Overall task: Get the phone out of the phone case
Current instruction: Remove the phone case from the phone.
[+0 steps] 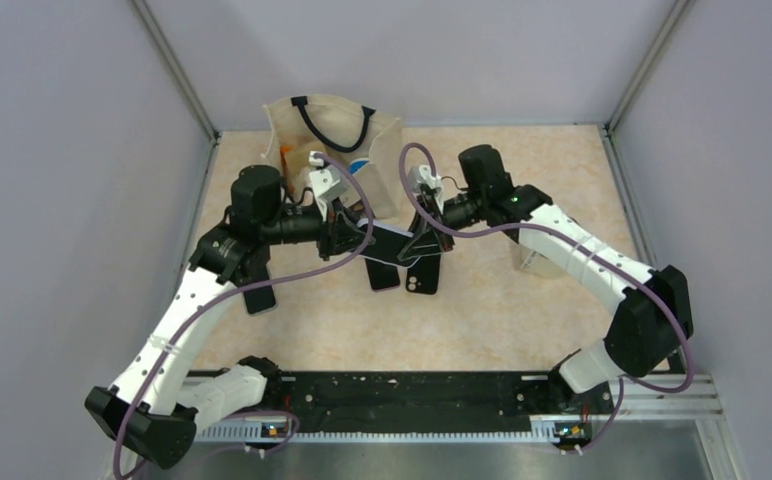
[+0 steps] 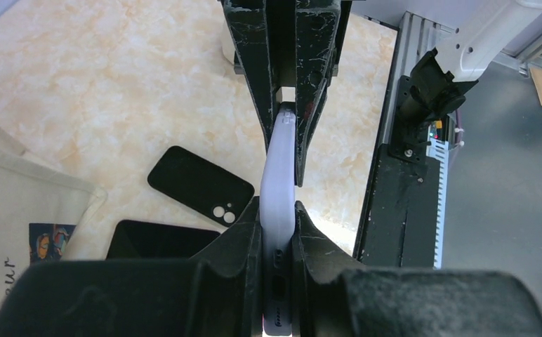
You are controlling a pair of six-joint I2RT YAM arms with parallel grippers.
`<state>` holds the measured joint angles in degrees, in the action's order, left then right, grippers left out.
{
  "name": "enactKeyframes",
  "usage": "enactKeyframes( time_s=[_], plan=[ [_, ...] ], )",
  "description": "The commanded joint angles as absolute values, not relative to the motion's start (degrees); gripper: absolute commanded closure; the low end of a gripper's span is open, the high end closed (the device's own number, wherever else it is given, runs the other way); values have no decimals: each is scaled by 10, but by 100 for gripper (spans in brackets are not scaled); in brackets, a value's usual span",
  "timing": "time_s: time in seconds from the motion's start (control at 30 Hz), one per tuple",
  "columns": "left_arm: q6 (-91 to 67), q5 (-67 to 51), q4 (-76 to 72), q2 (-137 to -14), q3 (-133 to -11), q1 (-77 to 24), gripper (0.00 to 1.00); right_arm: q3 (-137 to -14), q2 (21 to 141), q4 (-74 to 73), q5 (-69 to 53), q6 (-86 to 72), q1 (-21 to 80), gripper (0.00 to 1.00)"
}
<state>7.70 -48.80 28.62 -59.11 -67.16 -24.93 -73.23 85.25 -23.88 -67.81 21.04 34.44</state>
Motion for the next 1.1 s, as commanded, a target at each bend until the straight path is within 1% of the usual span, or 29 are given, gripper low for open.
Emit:
enactKeyframes(
  time_s=[0.0,0.07,0.1,0.13,0.23,0.3,0.4,0.5,0.6,0.67,0.73,0.8,1.07],
  plan=[
    [67,-494,204,-588,-663,-250,100,-725,849,-220,-686,198,350,100],
    [65,-496,201,-588,-658,-250,100,-721,845,-220,-682,200,350,100],
    [62,-498,200,-588,-656,-250,97,-721,844,-220,-680,200,350,100],
    [59,-499,199,-589,-654,-250,92,-720,843,-220,-677,200,350,100],
    [42,-504,189,-588,-651,-250,68,-718,839,-219,-666,201,350,100],
    [24,-504,181,-589,-650,-250,57,-719,837,-220,-659,204,350,100],
    [3,-497,171,-593,-651,-250,51,-717,832,-219,-648,208,350,100],
    [-25,-489,169,-596,-650,-249,49,-716,829,-223,-639,214,351,100],
    [-37,-484,168,-599,-648,-249,51,-716,826,-231,-630,225,350,100],
    [-46,-485,167,-601,-646,-250,55,-715,824,-235,-623,233,350,100],
    [-59,-487,161,-604,-642,-249,67,-715,821,-239,-617,239,350,100],
    [-69,-488,152,-606,-638,-249,76,-714,819,-242,-611,246,350,100],
    [-98,-494,128,-614,-624,-247,99,-702,808,-248,-584,267,351,100]
  ],
)
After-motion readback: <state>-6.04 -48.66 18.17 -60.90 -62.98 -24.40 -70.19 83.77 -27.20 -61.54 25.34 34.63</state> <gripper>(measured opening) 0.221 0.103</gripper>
